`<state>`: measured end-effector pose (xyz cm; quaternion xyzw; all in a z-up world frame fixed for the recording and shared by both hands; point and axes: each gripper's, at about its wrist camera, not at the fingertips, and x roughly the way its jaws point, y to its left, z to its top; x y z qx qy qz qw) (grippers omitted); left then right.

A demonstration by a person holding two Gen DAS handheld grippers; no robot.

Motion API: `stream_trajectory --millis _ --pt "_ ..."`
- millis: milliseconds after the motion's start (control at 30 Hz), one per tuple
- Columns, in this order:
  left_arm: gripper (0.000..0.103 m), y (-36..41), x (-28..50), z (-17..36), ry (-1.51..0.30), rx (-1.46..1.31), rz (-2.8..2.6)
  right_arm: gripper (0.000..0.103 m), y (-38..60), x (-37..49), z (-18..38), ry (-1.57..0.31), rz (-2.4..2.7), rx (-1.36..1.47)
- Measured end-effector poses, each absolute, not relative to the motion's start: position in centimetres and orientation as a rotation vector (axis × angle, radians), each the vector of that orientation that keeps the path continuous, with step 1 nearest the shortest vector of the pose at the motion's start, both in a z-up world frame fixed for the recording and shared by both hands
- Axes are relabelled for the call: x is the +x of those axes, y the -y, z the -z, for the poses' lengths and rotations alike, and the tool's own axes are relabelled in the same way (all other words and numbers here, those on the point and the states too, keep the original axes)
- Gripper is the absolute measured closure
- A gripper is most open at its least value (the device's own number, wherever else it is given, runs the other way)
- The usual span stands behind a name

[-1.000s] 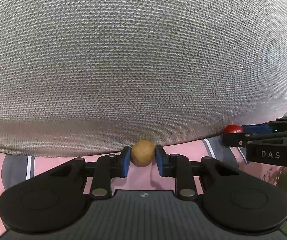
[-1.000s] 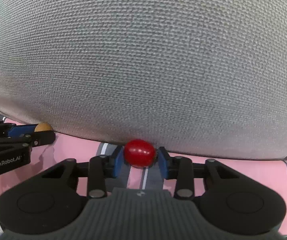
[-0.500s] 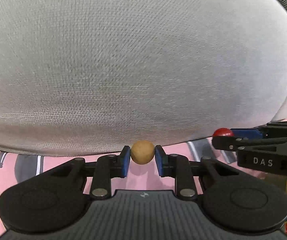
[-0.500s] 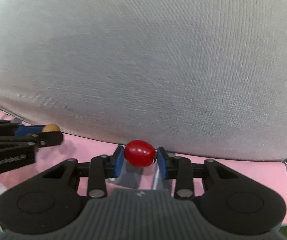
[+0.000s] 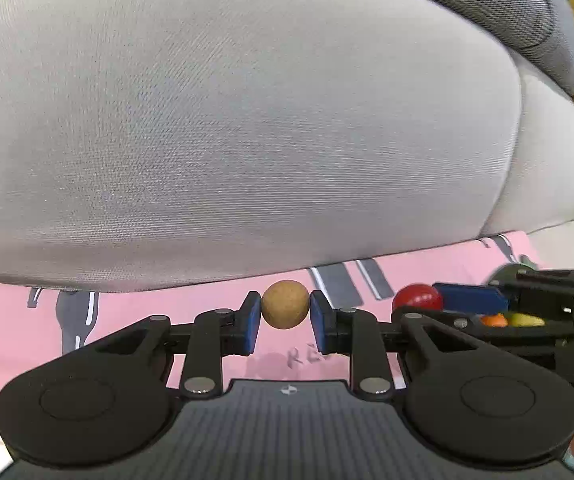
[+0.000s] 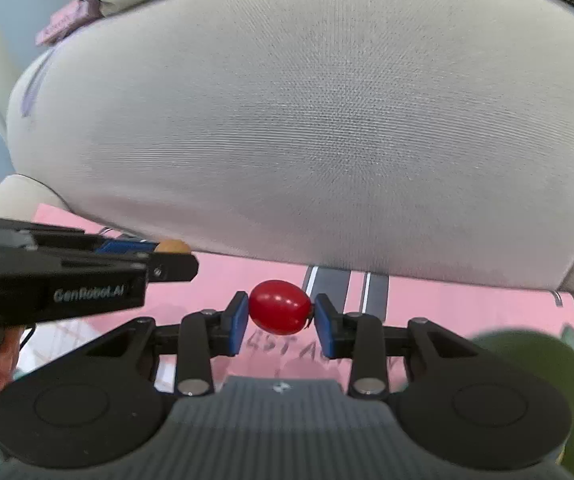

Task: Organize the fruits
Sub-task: 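Carry the nut and cherry tomato with both tools over the green colander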

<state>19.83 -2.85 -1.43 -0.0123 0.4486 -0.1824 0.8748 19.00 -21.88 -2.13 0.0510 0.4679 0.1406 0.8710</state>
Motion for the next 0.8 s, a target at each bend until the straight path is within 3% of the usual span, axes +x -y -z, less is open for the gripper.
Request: stream_trajectory --millis 233,800 --pt "0.074 5.2 18.0 1.2 -0.917 0.021 0.448 0.07 23.7 13.1 -0.5 -0.939 -0.273 0.133" --pt "0.074 14.4 13.3 0.8 -0.919 0.195 0.67 0.07 30.4 5.6 0.5 -0.913 -0.126 0.211"
